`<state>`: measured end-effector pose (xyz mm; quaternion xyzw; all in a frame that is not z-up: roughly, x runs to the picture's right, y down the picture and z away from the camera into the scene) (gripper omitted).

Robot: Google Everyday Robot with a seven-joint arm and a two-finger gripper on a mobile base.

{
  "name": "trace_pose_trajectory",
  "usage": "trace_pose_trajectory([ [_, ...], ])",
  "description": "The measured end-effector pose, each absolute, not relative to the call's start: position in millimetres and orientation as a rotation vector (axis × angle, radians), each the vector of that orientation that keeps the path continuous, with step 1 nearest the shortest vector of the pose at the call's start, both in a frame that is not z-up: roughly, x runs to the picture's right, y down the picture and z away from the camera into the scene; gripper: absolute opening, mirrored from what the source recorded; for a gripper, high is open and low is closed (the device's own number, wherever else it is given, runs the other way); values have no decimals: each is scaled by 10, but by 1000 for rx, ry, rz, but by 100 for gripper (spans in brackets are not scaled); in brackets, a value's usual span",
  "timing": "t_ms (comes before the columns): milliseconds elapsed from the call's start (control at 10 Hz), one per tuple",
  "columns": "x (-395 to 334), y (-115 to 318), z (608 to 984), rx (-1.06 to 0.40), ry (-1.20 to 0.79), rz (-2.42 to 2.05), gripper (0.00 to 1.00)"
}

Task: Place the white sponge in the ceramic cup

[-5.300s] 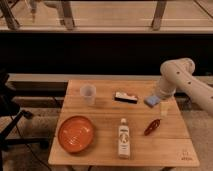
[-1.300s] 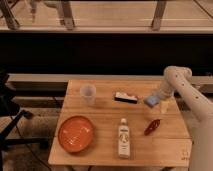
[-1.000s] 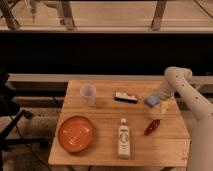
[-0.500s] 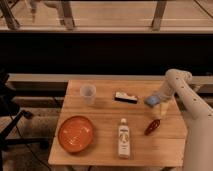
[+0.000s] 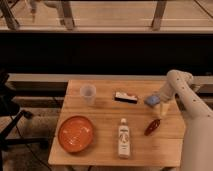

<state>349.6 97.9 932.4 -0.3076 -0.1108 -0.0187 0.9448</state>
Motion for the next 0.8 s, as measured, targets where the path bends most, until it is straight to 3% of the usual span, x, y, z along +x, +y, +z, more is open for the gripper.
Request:
trace_pose_trajectory([
  [800,3522,975,9380,-624,-229,-28,100],
])
